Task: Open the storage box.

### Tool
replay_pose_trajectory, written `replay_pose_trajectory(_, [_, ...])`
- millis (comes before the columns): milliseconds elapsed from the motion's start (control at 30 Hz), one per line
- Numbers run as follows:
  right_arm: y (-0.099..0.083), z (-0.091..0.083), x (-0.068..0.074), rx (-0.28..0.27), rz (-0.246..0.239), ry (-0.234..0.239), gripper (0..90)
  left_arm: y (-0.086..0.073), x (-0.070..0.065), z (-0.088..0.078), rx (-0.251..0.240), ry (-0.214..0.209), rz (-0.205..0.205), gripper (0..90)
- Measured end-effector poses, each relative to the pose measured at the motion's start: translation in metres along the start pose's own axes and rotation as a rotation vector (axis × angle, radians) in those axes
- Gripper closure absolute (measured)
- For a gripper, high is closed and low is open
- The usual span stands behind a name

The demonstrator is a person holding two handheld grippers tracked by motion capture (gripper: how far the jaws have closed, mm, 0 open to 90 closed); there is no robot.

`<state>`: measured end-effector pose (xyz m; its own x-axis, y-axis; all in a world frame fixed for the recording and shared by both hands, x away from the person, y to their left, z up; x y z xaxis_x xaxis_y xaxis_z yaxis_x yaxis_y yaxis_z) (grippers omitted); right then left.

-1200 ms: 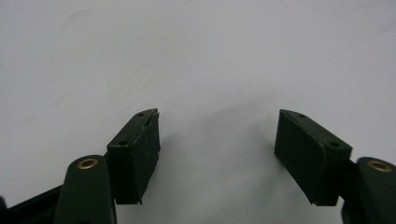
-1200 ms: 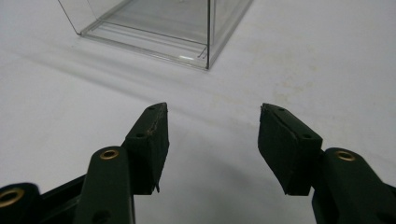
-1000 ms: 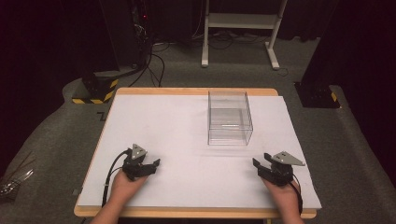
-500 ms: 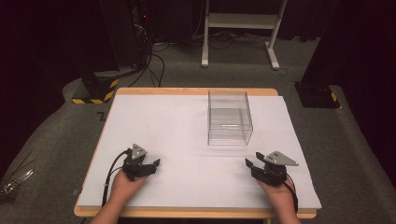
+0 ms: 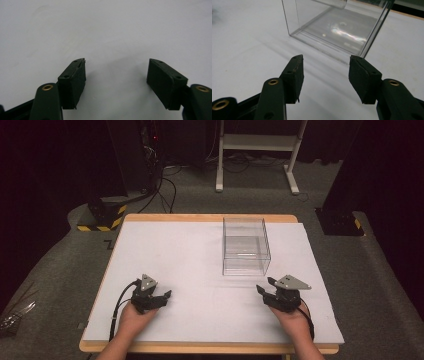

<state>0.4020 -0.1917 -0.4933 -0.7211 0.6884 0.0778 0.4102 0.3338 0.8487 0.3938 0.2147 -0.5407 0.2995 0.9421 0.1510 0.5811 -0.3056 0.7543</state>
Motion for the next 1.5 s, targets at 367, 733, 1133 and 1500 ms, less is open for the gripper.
replay_pose_trajectory(367, [0.024,0.013,0.000,-0.031,0.029,0.029,39.5,0.000,0.000,0.000,0.000,0.000,0.001,32.0])
replay_pose_trajectory(733, [0.037,0.027,-0.003,-0.051,0.050,0.054,39.4,0.000,0.000,0.000,-0.001,-0.001,0.001,32.1])
replay_pose_trajectory(1133, [0.041,0.035,-0.017,-0.068,0.041,0.058,45.0,0.000,0.000,0.000,-0.001,-0.001,0.001,32.3])
replay_pose_trajectory(1500, [0.043,0.043,-0.028,-0.091,0.062,0.112,45.9,0.000,0.000,0.000,-0.001,-0.001,0.003,32.3])
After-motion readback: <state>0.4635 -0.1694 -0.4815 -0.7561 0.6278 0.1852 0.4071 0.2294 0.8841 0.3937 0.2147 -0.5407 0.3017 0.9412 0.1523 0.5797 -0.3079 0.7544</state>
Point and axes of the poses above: each handheld gripper's, and its own axes: z roughly forward along the jaws, y roughly out of its top, x roughly to its left, the point moved 5 cm from there along z, roughly forward along the jaws, and after that the axes turned 12 degrees about y, right-handed, at the moved point
